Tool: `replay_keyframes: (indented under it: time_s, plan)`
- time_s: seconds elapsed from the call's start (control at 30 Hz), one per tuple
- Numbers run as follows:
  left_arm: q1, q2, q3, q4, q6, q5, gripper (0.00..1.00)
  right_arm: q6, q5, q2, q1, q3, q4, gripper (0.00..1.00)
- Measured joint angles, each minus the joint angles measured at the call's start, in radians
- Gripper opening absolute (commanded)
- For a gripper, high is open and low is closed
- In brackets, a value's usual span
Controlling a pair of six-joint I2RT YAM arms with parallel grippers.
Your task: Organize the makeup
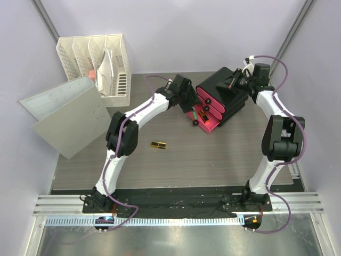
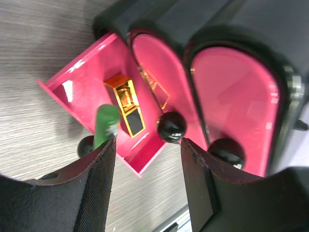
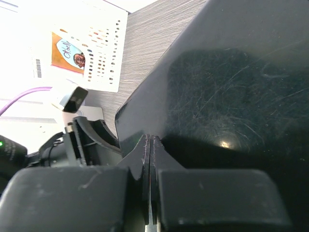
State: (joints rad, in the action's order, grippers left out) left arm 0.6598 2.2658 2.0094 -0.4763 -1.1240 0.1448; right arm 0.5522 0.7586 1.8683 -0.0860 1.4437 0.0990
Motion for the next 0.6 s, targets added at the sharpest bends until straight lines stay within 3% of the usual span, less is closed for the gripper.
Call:
replay_keyframes:
  time_s: [0.4, 0.6]
  plan:
    - [0.0, 0.013, -0.005, 0.0, 0.009, 0.039, 0.54, 0.0, 0.002, 0.002, 0.0, 0.0, 0.002, 0.01]
    - [0.0, 0.028, -0.029, 0.094, -0.014, 0.102, 0.45, 0.0, 0.002, 0.002, 0.0, 0.0, 0.002, 0.01]
